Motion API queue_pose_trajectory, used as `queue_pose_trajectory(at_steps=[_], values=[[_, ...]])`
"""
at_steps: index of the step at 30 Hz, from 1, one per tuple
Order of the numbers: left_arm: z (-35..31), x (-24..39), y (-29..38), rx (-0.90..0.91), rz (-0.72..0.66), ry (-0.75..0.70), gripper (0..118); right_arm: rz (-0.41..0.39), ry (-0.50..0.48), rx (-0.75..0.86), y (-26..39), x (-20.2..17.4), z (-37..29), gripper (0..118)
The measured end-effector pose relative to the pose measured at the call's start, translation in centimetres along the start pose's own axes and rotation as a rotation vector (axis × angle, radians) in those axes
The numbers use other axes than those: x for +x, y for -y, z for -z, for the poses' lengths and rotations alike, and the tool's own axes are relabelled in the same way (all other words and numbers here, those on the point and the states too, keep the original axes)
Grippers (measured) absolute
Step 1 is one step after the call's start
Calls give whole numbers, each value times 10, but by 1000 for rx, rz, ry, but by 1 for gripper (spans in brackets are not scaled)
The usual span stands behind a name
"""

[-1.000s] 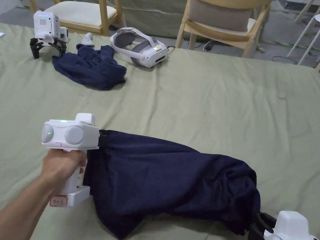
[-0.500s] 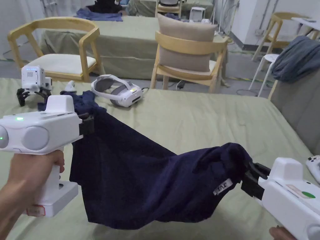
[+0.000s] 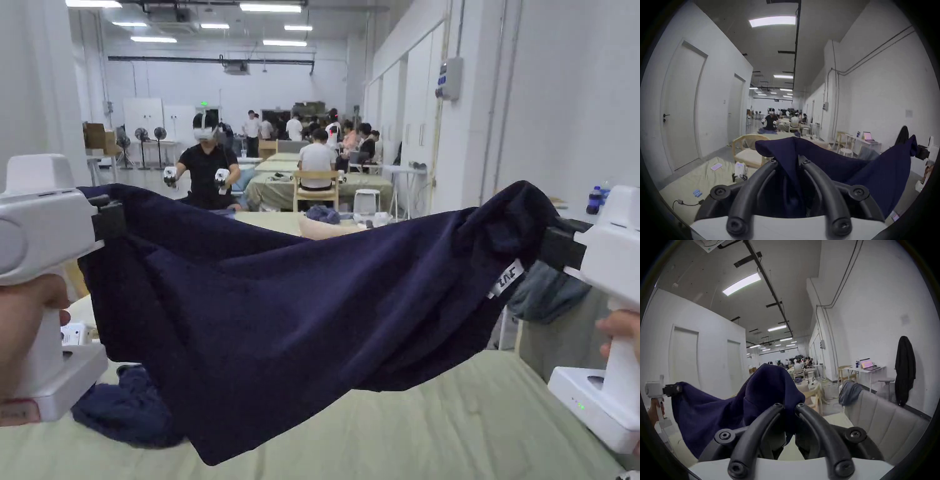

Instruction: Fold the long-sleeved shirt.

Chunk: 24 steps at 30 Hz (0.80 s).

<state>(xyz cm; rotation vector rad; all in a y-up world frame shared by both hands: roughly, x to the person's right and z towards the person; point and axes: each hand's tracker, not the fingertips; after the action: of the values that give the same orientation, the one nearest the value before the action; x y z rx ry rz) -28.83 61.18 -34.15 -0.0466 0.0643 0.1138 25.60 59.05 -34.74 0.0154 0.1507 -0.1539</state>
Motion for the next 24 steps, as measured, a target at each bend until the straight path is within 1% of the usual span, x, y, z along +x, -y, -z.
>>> queue_pose_trajectory(at_steps=[1,3,6,8,9,10,11,13,15,18,19,22,24], values=[[2,-1,-11,12,-13,-6,22,14,18,13,-13,1,5,6],[10,1,-32,34,15,-38,22,-38,80,29,-38,-2,17,6],[29,3,-58,42,9,-53,22,-16,117,36,-67,-2,38,6],[42,6,-68,45,-25,-66,22,-47,145,45,-79,-6,50,6],[49,12,-74,52,18,-81,22,-55,146,47,-85,-8,59,6],[56,18,-76,70,55,-100,22,-85,161,36,-90,-10,68,6],[64,25,-79,65,71,-107,22,-95,171,31,-93,-12,78,6],[77,32,-83,63,60,-103,22,-120,189,13,-97,-15,96,6],[96,37,-85,53,62,-105,22,-109,188,14,-95,-13,119,6],[128,40,-72,39,89,-136,22,-142,194,-15,-82,-9,149,6],[136,41,-65,34,94,-140,22,-172,197,-35,-75,-9,158,6],[166,38,-26,-16,94,-146,22,-186,196,-74,-37,-3,187,6],[183,34,9,-67,106,-137,22,-210,203,-137,-3,-1,203,6]])
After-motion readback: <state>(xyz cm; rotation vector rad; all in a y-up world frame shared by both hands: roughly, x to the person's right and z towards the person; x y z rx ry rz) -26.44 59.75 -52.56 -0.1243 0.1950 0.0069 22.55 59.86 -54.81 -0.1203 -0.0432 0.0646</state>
